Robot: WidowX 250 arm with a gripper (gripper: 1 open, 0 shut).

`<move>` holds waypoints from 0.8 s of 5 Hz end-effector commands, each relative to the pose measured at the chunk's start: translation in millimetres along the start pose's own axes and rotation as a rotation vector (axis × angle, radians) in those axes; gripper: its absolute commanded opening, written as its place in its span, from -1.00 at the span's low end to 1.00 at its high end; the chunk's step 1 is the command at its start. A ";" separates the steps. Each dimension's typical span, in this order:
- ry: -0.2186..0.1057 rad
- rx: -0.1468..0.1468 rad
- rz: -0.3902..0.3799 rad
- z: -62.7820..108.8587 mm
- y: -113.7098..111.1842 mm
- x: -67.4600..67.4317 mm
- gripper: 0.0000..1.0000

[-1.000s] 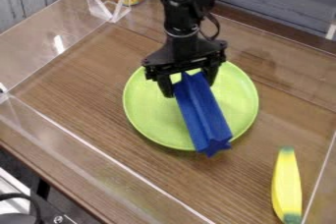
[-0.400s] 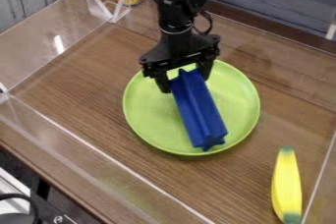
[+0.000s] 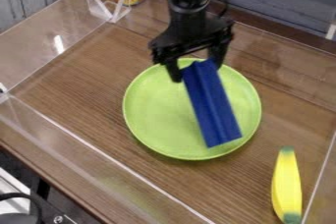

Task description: Put the blue object in the green plate

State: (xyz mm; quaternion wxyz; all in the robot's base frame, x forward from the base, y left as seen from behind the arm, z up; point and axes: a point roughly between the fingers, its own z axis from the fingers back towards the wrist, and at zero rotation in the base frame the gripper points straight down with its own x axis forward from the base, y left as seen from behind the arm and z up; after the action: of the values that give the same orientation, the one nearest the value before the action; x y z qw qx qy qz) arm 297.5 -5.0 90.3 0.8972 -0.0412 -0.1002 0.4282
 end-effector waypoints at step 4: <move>-0.037 -0.074 -0.027 23.5 -16.7 -10.2 1.00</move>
State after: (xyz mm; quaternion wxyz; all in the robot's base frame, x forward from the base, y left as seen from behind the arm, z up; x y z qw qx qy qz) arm 296.4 -25.4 99.1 0.9026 -0.0533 -0.1080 0.4133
